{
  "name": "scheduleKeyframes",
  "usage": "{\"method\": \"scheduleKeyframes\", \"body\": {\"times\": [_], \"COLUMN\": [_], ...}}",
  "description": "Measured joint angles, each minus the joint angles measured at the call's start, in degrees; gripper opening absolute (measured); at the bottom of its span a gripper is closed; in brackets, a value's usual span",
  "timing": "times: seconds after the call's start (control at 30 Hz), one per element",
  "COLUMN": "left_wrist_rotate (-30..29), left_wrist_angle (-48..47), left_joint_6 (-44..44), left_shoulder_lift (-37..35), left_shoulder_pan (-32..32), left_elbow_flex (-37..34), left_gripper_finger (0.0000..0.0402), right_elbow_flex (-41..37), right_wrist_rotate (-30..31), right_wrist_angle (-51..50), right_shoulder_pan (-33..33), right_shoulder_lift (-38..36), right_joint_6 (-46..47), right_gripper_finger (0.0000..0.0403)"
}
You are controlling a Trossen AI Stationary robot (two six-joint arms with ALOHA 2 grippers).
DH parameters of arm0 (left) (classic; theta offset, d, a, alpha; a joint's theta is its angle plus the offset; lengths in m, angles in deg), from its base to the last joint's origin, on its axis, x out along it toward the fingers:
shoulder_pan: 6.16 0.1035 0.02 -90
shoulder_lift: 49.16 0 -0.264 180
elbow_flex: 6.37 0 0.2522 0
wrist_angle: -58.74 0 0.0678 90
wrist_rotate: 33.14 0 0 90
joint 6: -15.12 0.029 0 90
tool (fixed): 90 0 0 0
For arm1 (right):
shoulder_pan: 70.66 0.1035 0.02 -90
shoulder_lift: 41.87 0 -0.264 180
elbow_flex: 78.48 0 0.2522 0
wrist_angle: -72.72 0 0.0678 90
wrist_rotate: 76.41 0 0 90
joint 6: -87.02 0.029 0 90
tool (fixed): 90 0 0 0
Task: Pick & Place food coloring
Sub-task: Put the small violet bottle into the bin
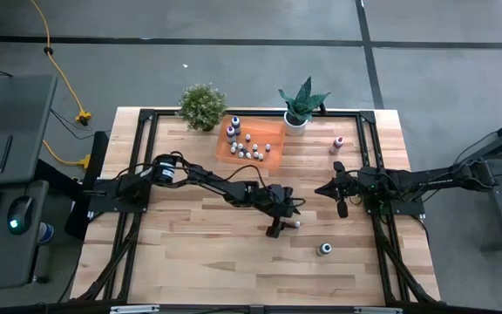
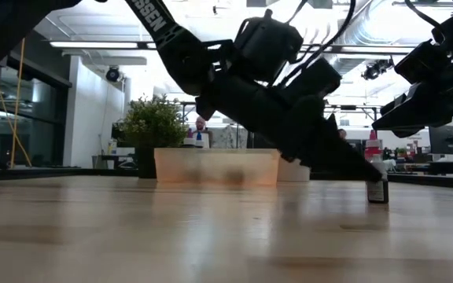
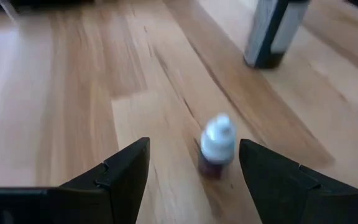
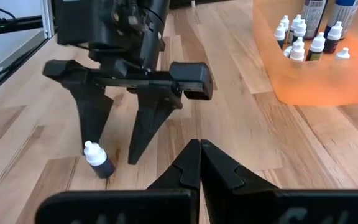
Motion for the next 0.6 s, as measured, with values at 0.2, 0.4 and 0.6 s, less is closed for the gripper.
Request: {"method": "scheduleKeyframes", "body": {"times": [0.2,0.4,0.6], "left_wrist_rotate": [0.0,1.9,2.4], "left_wrist_angle": [0.9,0.8,0.8], "left_joint_6": [0.0,-0.1,-1.2], "left_shoulder_lift": [0.0,0.0,0.0], "left_shoulder_pan": [0.0,-0.1,-0.1], "left_elbow_flex": [0.0,0.0,0.0], "left_gripper_finger": [0.0243,0.0224,0.0195], "right_elbow_flex": [0.0,0.0,0.0], "right_wrist_rotate": [0.0,0.0,0.0], "right_wrist_angle": [0.0,0.0,0.0], "right_shoulder_pan": [0.0,0.0,0.0], "right_shoulder_lift": [0.0,0.0,0.0], "right_joint_6": [0.0,0.0,0.0], "right_gripper_finger": [0.0,0.0,0.0]}}
